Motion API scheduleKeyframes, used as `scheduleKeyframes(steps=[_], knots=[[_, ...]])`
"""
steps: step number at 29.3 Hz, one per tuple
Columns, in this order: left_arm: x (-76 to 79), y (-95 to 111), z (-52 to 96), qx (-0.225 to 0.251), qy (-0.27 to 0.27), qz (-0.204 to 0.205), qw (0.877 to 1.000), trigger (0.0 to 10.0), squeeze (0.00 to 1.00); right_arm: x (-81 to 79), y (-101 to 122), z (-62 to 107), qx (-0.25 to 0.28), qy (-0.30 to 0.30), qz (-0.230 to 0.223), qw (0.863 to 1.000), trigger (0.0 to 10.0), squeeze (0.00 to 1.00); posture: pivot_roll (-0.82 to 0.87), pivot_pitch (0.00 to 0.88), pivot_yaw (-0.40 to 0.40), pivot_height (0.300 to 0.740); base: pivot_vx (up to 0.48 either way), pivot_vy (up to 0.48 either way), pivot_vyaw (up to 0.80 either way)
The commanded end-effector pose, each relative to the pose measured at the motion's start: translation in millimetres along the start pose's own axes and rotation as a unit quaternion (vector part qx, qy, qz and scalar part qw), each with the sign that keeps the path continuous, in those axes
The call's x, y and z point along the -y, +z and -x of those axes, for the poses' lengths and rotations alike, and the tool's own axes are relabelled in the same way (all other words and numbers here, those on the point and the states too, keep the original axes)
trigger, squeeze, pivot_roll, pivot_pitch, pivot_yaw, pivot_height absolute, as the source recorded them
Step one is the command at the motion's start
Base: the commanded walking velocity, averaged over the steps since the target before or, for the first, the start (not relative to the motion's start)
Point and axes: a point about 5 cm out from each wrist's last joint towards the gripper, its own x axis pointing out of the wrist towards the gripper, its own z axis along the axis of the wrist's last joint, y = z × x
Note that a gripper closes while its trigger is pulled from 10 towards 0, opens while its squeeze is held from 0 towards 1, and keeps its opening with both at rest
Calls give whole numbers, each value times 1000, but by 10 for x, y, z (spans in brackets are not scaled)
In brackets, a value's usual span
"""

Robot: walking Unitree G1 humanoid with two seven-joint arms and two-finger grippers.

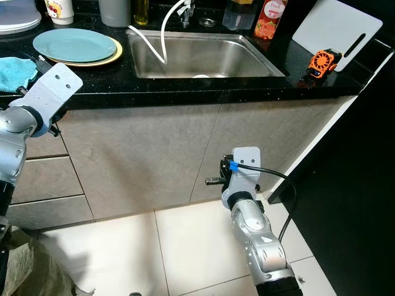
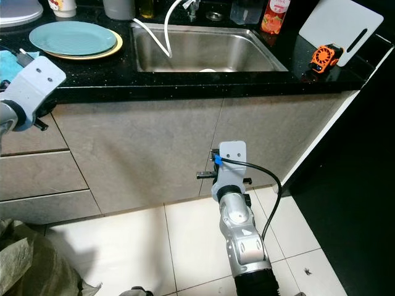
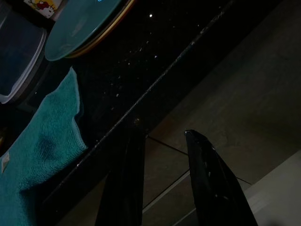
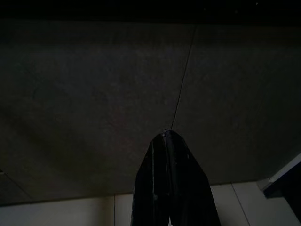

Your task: Kitchen organization

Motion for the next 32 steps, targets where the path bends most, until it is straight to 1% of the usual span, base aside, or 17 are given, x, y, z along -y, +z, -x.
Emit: scheduleKeyframes(steps=[1, 18, 21, 30, 32], knots=[[79, 35, -13, 5, -12, -3, 1000, 10000, 0, 28, -38, 20, -10, -5, -1, 1000, 10000, 0, 268, 103, -100, 740, 0, 0, 0], [72, 35, -27, 3, -11, -3, 1000, 10000, 0, 25, -18, 4, -7, -7, -1, 1000, 10000, 0, 257, 97, -99, 740, 0, 0, 0], [72, 77, -21, 7, -12, -4, 1000, 10000, 0, 25, -16, 4, -6, -6, 0, 1000, 10000, 0, 255, 97, -101, 740, 0, 0, 0], [77, 84, -21, 8, -14, -4, 1000, 10000, 0, 24, -16, 2, -7, -5, 2, 1000, 10000, 0, 256, 94, -105, 740, 0, 0, 0], [98, 93, -18, 17, -29, 15, 999, 10000, 0, 24, -15, 1, -7, -4, 2, 1000, 10000, 0, 256, 95, -107, 740, 0, 0, 0]])
